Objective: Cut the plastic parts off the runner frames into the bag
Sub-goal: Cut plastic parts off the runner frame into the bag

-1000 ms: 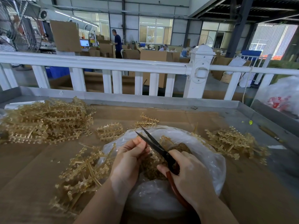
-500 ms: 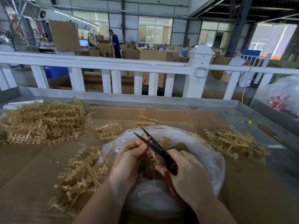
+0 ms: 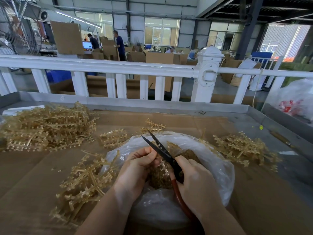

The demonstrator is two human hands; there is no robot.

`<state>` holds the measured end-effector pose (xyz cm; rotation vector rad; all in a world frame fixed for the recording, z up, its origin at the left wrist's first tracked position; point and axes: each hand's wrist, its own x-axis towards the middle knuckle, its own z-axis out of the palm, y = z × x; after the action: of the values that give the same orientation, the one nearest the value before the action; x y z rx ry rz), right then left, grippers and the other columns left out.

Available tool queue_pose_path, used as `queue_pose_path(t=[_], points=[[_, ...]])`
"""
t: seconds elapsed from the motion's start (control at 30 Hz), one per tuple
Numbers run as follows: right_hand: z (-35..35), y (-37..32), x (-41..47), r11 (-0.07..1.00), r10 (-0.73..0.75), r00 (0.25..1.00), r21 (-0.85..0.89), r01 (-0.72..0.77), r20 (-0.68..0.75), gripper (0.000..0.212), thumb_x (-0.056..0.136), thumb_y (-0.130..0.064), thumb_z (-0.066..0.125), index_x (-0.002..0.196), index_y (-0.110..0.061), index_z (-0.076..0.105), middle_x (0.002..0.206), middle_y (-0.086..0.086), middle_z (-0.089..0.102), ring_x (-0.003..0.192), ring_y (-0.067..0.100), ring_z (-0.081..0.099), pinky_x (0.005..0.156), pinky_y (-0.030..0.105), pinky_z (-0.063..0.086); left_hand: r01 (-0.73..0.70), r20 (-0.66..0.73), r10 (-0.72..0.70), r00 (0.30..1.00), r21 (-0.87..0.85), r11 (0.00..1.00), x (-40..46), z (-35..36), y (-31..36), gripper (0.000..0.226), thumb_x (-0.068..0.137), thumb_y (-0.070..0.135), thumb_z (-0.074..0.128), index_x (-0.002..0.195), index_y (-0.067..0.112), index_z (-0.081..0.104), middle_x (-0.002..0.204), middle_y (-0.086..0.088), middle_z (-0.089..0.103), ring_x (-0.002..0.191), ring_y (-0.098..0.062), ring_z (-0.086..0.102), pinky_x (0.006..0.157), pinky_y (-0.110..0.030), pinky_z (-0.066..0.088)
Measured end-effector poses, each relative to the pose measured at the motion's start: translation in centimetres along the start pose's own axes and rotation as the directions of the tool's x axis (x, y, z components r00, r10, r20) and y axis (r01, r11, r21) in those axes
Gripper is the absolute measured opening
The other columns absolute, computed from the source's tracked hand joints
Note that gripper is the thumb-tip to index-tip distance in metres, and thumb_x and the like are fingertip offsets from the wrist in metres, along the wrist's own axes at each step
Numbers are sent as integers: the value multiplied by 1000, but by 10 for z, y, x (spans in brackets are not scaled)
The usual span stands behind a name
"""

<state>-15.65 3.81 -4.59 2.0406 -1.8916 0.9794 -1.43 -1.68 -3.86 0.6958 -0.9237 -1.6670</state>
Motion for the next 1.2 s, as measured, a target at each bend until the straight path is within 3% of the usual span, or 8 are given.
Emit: queue_pose_path(t=[0.2,0.43,0.57,0.67,0.8,1.0,1.13,1.2], points=[[1,-4,1,1000,-18,999,-18,18,-34,16,75,-27,76,83,-20,65,57,-5,54,50,10,53,51,15,32,30,-5,-30,1000,9,1000,0,-1,3,12,71,10,62,60,13,66,60,-4,55,61,-16,48,65,-24,45],[0,-4,1,999,-22,999,-25,22,-34,22,68,-24,82,78,-20,63,54,-5,53,46,11,52,48,16,30,56,-23,-55,998,10,998,-2,1,4,14,71,10,63,58,15,67,60,-4,56,64,-18,47,70,-29,41],[1,-2,0,1000,-13,1000,5,13,-4,19,74,-27,77,85,-20,64,59,-5,57,52,14,56,49,21,40,61,-36,-62,997,-25,998,-3,2,3,2,70,9,64,70,9,66,69,-9,60,67,-22,54,71,-32,48],[1,-1,0,1000,-13,999,6,13,34,16,81,-34,69,91,-23,63,67,-6,60,60,12,58,56,22,45,17,-83,-24,996,-92,996,-1,4,1,16,69,6,63,85,6,62,78,-12,65,69,-23,64,65,-32,57],[2,-1,0,1000,-22,997,9,22,70,16,83,-37,66,93,-25,62,71,-8,61,64,10,58,61,20,45,-108,-177,78,981,-165,980,3,2,1,29,74,4,60,102,2,63,90,-14,67,82,-25,65,83,-37,52],[-2,-1,0,999,-17,999,30,15,50,18,77,-31,73,91,-23,66,70,-7,63,63,11,60,59,24,52,-230,-217,200,955,-121,966,7,4,-3,9,76,5,61,83,3,65,75,-8,69,67,-15,65,65,-20,56],[-3,-2,-1,999,-38,996,31,35,79,18,77,-34,74,89,-25,64,70,-8,62,63,9,59,59,19,47,-159,-234,129,964,-112,981,7,2,-2,13,90,2,51,79,2,59,69,-7,60,61,-13,58,63,-20,55],[-4,-3,-1,999,-36,996,14,35,77,20,74,-33,76,86,-24,64,67,-7,61,60,11,59,56,20,45,-114,-243,82,967,-121,986,6,2,-2,16,93,3,48,81,2,60,70,-9,57,64,-16,54,69,-24,51]])
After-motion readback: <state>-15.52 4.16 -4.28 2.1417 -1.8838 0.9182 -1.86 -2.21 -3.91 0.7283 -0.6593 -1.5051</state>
